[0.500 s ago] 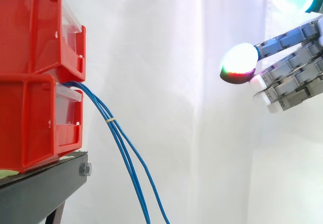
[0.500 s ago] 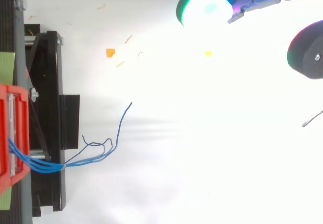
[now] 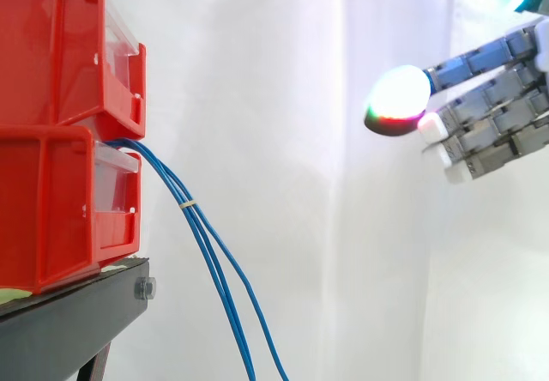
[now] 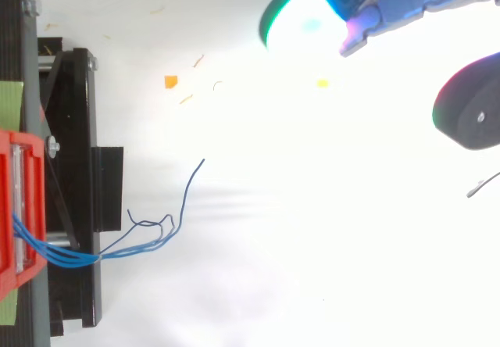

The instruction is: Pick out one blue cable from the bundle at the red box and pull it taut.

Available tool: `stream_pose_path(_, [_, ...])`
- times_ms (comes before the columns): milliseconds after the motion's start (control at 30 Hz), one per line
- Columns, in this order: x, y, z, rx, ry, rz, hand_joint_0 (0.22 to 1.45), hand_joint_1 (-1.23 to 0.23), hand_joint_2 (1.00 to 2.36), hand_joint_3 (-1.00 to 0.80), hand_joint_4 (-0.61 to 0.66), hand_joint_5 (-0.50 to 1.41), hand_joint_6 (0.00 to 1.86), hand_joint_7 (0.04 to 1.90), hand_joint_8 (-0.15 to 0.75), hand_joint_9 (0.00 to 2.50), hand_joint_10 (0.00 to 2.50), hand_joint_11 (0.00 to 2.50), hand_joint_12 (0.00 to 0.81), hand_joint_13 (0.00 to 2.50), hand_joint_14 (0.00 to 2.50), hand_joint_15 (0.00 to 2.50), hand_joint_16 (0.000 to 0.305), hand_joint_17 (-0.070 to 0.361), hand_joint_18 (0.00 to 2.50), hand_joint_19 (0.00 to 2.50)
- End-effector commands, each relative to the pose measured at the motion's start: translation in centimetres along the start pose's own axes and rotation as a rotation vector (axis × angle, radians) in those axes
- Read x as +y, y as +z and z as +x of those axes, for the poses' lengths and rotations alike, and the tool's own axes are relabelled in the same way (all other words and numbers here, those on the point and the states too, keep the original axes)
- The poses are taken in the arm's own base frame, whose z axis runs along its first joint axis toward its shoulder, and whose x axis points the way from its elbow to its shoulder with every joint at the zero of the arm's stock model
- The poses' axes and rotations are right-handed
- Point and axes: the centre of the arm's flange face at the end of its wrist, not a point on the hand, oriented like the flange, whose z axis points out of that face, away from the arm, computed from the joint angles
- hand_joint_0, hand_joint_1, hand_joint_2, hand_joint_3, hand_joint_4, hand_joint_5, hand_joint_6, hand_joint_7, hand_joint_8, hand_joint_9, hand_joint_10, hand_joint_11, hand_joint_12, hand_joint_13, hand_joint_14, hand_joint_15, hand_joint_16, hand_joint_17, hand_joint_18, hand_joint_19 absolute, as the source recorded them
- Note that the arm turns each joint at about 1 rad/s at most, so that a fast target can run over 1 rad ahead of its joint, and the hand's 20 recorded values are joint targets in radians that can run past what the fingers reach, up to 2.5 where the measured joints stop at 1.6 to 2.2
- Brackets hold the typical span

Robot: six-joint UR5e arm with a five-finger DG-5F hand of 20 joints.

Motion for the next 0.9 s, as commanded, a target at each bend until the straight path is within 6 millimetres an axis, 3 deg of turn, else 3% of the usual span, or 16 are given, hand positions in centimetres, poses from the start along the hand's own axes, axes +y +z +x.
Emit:
stream_pose_path(0, [-0.5,1.1,1.4,0.005,-0.001,-0.033,0.49,-0.59,1.00,-0.48,0.15,-0.18,0.50,0.62,0.238,0.63,0.01,0.31,0.309,0.49,0.01,0.23,0.056,0.126,0.31,0.25])
stream_pose_path(267, [-3.5,3.3,4.4,-0.011,-0.015,-0.023,0.49,-0.59,1.00,-0.48,0.17,-0.18,0.50,0.63,0.263,0.65,0.01,0.30,0.333,0.48,0.01,0.22,0.056,0.125,0.31,0.28])
stream_pose_path(300, [-5.5,4.2,5.4,-0.023,-0.025,0.001,0.49,-0.59,1.00,-0.49,0.16,-0.19,0.50,0.63,0.262,0.66,0.01,0.31,0.336,0.49,0.01,0.23,0.056,0.127,0.32,0.29])
stream_pose_path(500, [-9.6,6.6,7.7,-0.018,-0.025,0.004,0.49,-0.62,1.00,-0.50,0.13,-0.20,0.50,0.63,0.235,0.68,0.01,0.36,0.322,0.51,0.01,0.25,0.053,0.120,0.32,0.30])
stream_pose_path(733, [-9.4,7.4,9.3,-0.034,-0.062,-0.058,0.47,-0.69,1.00,-0.50,0.13,-0.19,0.50,0.64,0.242,0.75,0.02,0.38,0.315,0.56,0.01,0.25,0.050,0.113,0.35,0.28])
stream_pose_path(867, [-10.6,7.7,9.9,-0.051,-0.093,-0.039,0.47,-0.73,1.00,-0.50,0.15,-0.20,0.50,0.63,0.253,0.75,0.02,0.39,0.322,0.59,0.01,0.26,0.050,0.113,0.37,0.27])
